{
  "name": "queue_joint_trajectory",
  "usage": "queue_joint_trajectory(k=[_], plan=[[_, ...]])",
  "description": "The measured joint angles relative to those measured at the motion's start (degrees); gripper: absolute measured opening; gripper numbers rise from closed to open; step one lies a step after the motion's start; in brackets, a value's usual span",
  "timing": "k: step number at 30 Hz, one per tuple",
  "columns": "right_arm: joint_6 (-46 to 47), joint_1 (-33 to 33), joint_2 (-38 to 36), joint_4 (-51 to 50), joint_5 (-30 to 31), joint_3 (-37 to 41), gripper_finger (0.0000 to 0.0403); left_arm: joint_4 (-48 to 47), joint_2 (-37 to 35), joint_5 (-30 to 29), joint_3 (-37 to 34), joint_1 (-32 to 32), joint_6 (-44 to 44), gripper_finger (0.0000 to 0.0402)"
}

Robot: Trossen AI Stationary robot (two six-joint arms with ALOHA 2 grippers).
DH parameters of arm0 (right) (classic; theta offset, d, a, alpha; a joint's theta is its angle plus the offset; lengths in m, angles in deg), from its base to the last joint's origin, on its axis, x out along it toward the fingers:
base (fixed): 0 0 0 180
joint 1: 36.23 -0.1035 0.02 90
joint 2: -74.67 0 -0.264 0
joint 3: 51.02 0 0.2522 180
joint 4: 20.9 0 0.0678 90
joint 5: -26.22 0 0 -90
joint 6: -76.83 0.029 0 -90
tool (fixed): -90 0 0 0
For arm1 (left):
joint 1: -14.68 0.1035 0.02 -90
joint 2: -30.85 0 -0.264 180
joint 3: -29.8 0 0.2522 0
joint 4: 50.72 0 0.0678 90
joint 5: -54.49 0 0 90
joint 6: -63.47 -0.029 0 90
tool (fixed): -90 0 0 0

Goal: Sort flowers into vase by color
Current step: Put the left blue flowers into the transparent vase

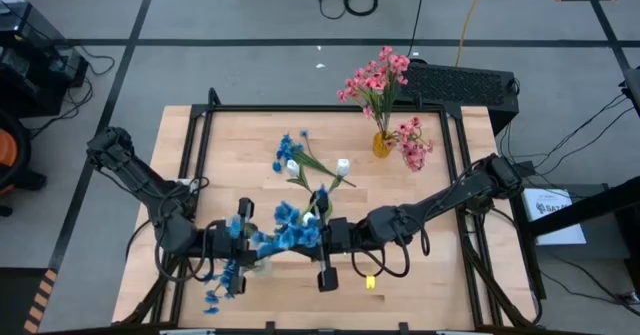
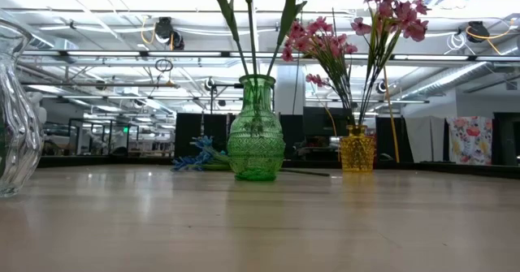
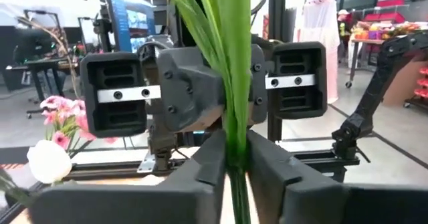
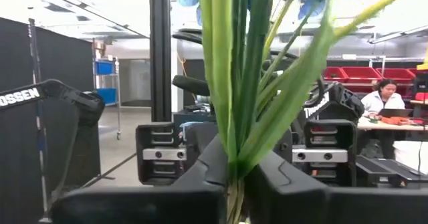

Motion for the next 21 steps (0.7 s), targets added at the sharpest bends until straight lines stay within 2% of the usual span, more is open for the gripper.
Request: queue_joint_trajectory(k=[7,11,14,21], plan=[[-0.9,0.1,-0.2,0.1,0.6,0.0,0.0008,-0.7,0.0,-0.5,0.0,-0.9,1.4,0.0179],[-1.4,-0.2,-1.3,-1.0,0.6,0.0,0.0005,-0.7,-0.1,-2.8,0.0,-2.8,0.8,0.0229],[-1.4,-0.5,-2.9,-2.2,0.6,0.0,0.0005,-0.7,-0.7,-5.8,0.0,-4.9,-2.3,0.0243],[-0.7,-3.5,-6.1,-8.9,0.3,0.0,0.0004,-0.6,-1.9,-6.9,0.0,-9.1,-6.7,0.0247]])
